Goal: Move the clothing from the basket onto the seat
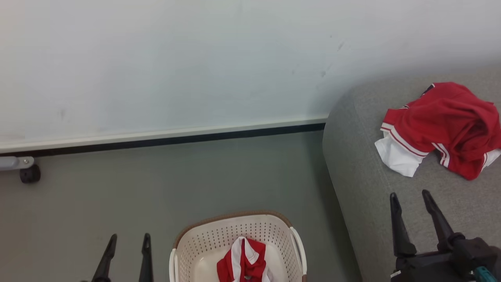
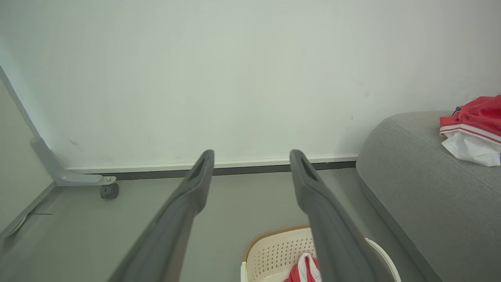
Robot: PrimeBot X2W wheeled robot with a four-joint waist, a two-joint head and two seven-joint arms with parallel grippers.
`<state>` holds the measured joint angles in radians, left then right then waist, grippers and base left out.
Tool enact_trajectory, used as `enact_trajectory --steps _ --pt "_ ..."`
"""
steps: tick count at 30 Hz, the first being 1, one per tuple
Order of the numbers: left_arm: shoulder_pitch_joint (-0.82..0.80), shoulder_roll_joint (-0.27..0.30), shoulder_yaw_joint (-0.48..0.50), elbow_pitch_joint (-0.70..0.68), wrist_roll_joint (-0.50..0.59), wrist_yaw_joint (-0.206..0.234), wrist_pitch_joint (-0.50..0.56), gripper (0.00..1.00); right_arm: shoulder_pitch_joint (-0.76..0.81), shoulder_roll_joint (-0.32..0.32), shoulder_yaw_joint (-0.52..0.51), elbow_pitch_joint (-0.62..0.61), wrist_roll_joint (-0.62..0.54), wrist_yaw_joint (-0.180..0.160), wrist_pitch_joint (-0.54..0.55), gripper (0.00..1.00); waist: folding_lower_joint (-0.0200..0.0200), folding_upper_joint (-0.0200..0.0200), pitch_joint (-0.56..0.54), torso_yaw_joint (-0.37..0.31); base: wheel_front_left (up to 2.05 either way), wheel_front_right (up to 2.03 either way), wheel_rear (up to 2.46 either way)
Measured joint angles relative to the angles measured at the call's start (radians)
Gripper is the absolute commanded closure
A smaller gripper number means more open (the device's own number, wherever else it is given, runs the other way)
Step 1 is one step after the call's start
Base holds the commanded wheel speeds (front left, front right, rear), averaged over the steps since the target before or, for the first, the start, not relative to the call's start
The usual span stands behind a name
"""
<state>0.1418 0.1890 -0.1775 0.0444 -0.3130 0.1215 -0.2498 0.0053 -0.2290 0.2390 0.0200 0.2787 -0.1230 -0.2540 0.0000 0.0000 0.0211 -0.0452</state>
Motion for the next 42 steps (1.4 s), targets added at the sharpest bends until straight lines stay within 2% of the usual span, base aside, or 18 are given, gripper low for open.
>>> enact_trajectory --steps 7,13,23,28,42 --pt "-0.112 -0.005 -0.061 0.043 0.027 -0.026 0.014 0.0 -0.048 -0.001 -0.038 -0.033 -0.01 0.0 0.0 0.0 0.0001 0.0001 0.08 -0.003 0.0 0.0 0.0" --pt "-0.232 -0.042 -0.097 0.126 0.035 -0.035 0.044 0.0 -0.104 0.002 -0.054 -0.063 -0.034 0.0 -0.003 0.0 0.0002 0.0001 0.161 -0.012 0.0 0.0 0.0" --pt "-0.413 -0.069 -0.186 0.343 0.119 -0.069 0.118 0.0 -0.218 0.008 -0.07 -0.117 -0.077 -0.001 -0.003 0.0 0.0003 0.0001 0.318 -0.05 0.0 0.0 0.0" --pt "-0.474 -0.091 -0.213 0.442 0.131 -0.07 0.149 0.0 -0.265 0.007 -0.076 -0.148 -0.09 -0.001 -0.003 0.0 0.0003 0.0002 0.391 -0.07 0.0 0.0 0.0" --pt "-0.622 -0.108 -0.261 0.652 0.184 -0.078 0.204 0.0 -0.367 -0.017 -0.117 -0.287 -0.14 -0.001 -0.003 0.0 0.0002 0.0002 0.588 -0.102 0.0 0.0 0.0"
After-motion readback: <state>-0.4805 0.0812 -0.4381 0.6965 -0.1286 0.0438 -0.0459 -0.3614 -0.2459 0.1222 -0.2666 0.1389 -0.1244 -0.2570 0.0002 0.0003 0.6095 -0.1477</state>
